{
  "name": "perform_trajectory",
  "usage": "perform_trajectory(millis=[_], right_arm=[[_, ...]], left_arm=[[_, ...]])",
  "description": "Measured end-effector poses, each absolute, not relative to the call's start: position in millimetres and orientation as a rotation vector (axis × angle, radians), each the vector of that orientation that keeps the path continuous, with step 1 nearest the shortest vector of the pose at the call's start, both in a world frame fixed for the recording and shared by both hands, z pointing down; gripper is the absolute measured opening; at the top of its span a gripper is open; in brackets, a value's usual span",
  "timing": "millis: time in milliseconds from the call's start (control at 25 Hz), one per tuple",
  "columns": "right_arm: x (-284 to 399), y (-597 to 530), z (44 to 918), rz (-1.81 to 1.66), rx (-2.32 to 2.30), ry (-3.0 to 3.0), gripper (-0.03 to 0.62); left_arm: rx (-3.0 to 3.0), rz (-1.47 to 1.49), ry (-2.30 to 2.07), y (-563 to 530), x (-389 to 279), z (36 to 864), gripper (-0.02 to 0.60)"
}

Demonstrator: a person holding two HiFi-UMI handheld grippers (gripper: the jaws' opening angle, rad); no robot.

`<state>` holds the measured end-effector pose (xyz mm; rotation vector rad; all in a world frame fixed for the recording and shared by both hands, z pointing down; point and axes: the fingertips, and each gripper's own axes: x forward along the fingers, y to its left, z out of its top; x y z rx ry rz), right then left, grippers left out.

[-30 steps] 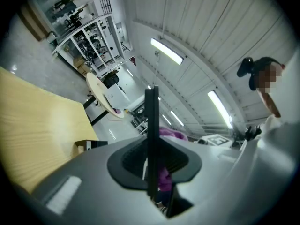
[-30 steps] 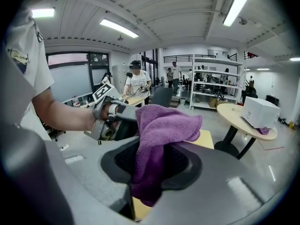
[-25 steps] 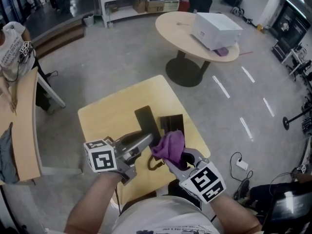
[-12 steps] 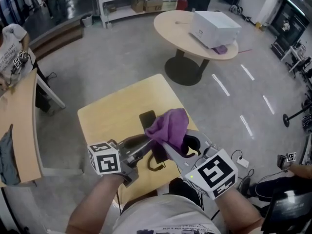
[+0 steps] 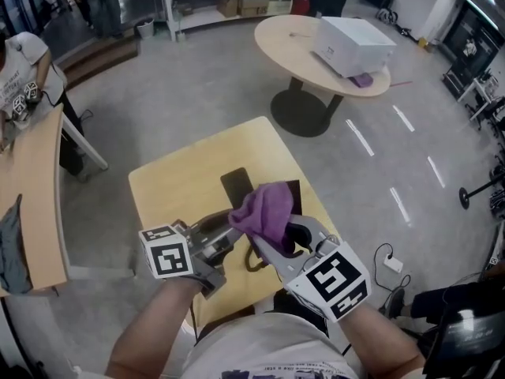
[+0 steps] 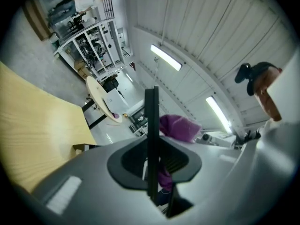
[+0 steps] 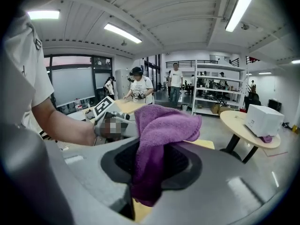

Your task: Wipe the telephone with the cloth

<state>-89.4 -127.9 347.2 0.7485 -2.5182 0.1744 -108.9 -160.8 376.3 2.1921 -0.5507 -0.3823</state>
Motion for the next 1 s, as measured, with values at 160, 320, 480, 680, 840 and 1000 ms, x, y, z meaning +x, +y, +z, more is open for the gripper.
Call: perform_trajectory(millis=[160, 320, 480, 680, 840, 1000], right_arm=[[-91.6, -111.0, 361.6, 0.206, 0.706, -2.507, 0.114], [-84.8, -98.6, 378.8, 0.242, 0.682, -2.482, 0.114], [-78.6, -91.5, 390.2, 0.272, 0.672, -2.461, 0.114], [-74.4, -79.3, 406.5, 0.279, 0.615, -2.428, 0.114], [-62.2, -73.4, 404.4, 0.285, 0.565, -2.414, 0.114], [-36.3, -90.6, 383.3, 0.258, 0.63, -2.418, 0.114]], left_arm=[[2.192, -0.417, -0.57, -164.2, -122.1, 369.7, 0.086], [2.195, -0.456, -0.58, -167.7, -129.1, 361.1, 0.086], [2.202, -0.47, -0.591, -170.9, -135.7, 355.1, 0.086], [2.215, -0.48, -0.61, -171.3, -146.2, 352.4, 0.086], [2.239, -0.514, -0.59, -167.7, -154.8, 344.1, 0.086], [2.285, -0.505, -0.565, -161.9, -158.6, 342.1, 0.086]])
